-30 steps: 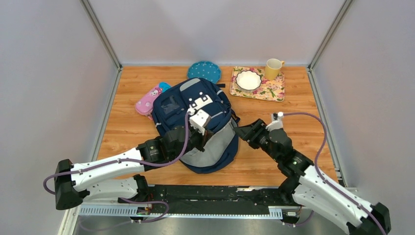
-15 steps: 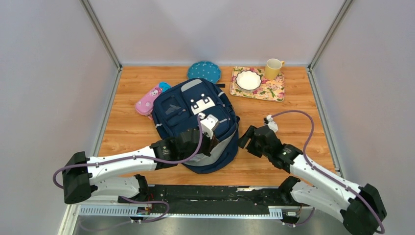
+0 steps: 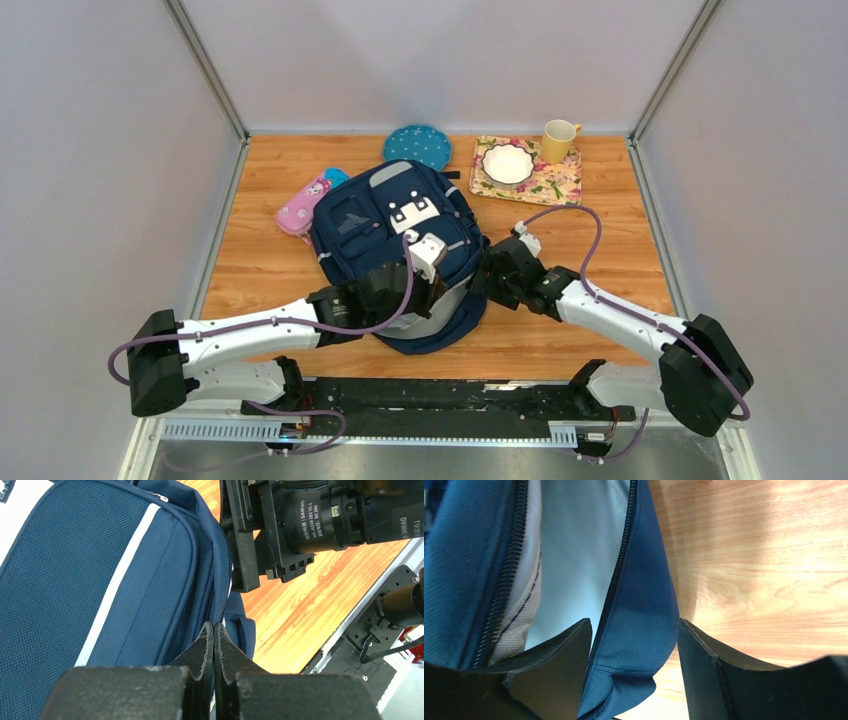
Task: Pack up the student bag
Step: Place the book in the student bag.
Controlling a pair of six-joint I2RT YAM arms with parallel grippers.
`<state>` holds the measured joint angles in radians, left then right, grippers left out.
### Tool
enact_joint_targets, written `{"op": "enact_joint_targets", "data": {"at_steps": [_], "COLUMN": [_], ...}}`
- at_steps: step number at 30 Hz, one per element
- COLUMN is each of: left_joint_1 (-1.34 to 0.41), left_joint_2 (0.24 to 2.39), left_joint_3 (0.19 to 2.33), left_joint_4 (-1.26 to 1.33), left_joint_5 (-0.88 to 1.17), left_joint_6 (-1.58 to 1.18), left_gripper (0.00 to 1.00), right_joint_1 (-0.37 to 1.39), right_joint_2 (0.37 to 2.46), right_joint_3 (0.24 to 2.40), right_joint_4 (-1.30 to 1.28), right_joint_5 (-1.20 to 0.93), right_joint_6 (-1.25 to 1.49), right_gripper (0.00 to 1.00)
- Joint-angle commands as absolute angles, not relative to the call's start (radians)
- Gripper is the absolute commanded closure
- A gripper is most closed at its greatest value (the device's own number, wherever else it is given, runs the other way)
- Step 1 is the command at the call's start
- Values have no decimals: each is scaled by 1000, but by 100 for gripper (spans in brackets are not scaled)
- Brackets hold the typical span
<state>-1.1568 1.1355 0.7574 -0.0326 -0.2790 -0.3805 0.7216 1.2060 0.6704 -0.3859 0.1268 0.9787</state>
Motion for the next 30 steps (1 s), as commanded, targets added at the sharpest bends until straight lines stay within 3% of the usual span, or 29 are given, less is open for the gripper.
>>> {"op": "enact_joint_targets", "data": {"at_steps": [1,8,12,20,24,30], "left_joint_1": [-1157,-1157,-1157,-1155,-1157,-1157], "left_joint_2": [1120,1114,1117,1126,1129,1140], "left_joint_3": [781,784,784,787,788,792], "left_joint_4": [28,21,18,6,8,6], "left_joint_5": [-308,-308,-307,-305,-305,-308], "left_joint_6": [-377,-374,-371,-361,-359,-348], "left_gripper": [100,100,100,100,100,100], "right_joint_1": [732,736,735,739,739,739], "right_joint_2": [1230,1265,1298,1201,1180,1180], "right_joint_3": [695,718,719,675,664,654], "right_joint_4": [-316,-319,-327,-339,-341,-341], "right_joint_5": [163,198,181,210,207,187], "right_joint_6": [1002,986,983,982,974,959], "right_gripper": [35,41,57,81,100,100]}}
